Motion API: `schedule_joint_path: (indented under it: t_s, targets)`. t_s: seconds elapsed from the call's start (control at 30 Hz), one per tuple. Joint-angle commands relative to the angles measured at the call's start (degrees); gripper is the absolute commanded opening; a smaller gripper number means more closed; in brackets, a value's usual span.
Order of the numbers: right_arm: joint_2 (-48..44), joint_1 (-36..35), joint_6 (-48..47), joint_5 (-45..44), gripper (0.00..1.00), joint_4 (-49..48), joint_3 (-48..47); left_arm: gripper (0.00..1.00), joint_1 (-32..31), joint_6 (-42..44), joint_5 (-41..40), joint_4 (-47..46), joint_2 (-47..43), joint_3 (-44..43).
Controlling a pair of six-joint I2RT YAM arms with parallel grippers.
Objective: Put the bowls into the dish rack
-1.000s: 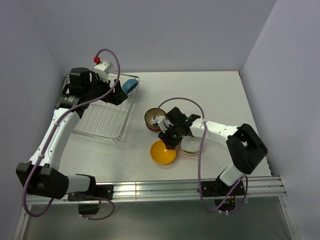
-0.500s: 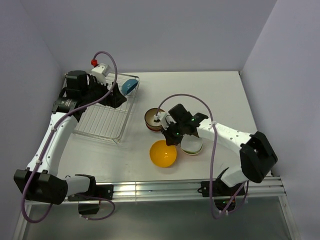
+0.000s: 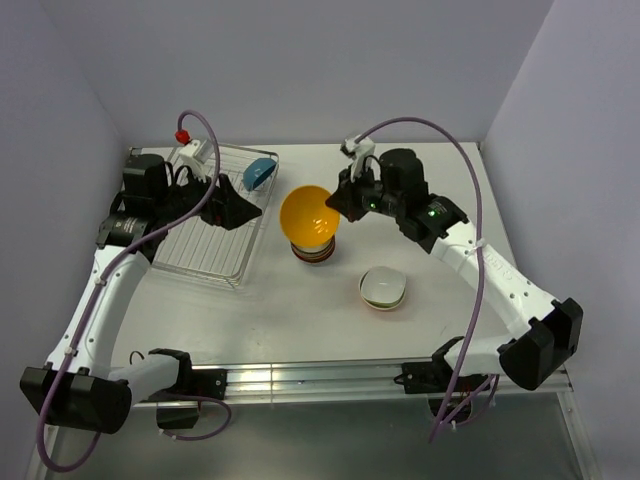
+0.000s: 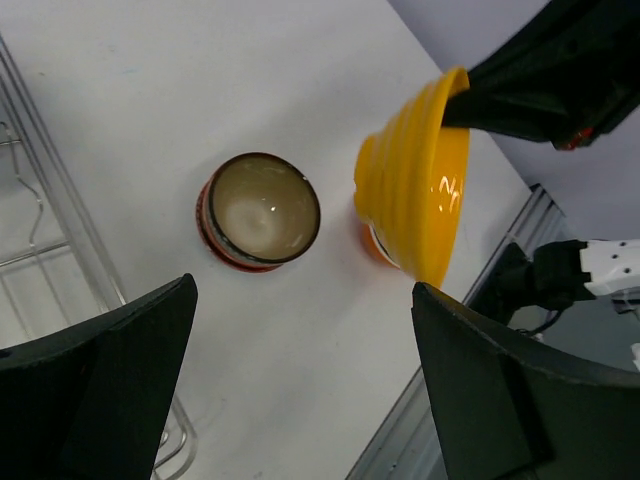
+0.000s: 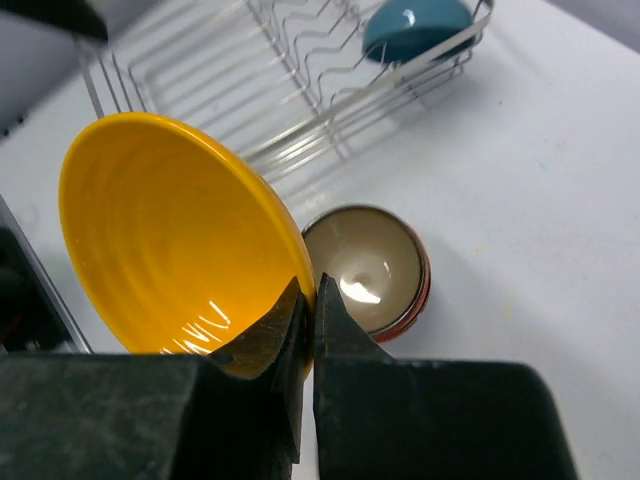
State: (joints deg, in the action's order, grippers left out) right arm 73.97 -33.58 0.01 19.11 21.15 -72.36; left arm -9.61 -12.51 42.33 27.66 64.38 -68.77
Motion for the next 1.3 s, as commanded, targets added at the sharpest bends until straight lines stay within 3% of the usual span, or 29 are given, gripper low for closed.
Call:
schedule_joint_path:
  t_s: [0.0, 0.13, 0.3, 0.47, 0.67, 0.8, 1.07, 1.27]
  targets:
    - [-0.3, 3.0, 7.8, 3.7, 0.0, -9.3, -3.7, 0.94, 0.1, -4.7, 6.0, -4.1, -0.5, 0.7]
    - [2.4, 6.4, 14.6, 11.2, 0.0, -11.3, -6.0, 0.95, 0.0, -11.6, 9.9, -8.7, 0.5, 1.9]
    - [2.9, 7.2, 16.9, 10.2, 0.0, -13.7, -5.4, 0.95, -0.2, -18.3, 10.8, -14.6, 2.2, 2.1]
    - [3.3, 7.1, 16.9, 7.9, 0.0, -14.0, -5.6, 0.89, -2.5, -18.7, 7.1, -15.4, 3.6, 0.7]
    - [3.6, 4.9, 12.7, 2.4, 0.0, -11.7, -6.7, 0.73, -6.2, -16.4, 0.3, -14.1, 5.1, -2.8]
    - [3.8, 2.2, 10.0, -3.0, 0.0, -10.5, -7.2, 0.57, -8.0, -13.4, -4.2, -12.0, 5.8, -5.4]
    - [4.4, -0.2, 8.1, -6.5, 0.0, -9.4, -8.0, 0.37, -9.5, -8.9, -11.4, -8.2, 8.1, -8.8]
    - [6.4, -1.7, 8.1, -10.1, 0.0, -7.3, -10.7, 0.34, -12.9, -4.2, -17.5, -5.7, 9.8, -10.9]
